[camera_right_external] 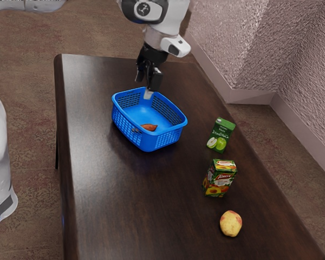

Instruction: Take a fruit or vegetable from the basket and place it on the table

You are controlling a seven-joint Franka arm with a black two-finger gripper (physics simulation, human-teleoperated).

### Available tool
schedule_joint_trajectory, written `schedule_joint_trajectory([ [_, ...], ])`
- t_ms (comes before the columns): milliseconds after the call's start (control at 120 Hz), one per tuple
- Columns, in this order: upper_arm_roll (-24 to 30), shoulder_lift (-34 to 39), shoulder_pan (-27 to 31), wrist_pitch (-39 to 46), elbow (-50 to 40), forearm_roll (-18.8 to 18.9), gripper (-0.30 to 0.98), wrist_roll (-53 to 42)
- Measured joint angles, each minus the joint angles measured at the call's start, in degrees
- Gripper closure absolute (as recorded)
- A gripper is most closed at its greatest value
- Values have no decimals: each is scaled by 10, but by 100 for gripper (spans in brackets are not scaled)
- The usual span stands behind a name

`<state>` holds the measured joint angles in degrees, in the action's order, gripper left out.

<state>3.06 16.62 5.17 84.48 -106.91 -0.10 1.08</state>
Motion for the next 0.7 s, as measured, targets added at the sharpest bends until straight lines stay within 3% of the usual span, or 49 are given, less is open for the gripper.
schedule_joint_trajectory([
  [267, -36, 20, 4, 126, -127, -54, 0, 71],
  [458, -38, 14, 11, 184, -145, -24, 0, 112],
  [700, -38, -44, 32, 235, -144, -14, 0, 147],
])
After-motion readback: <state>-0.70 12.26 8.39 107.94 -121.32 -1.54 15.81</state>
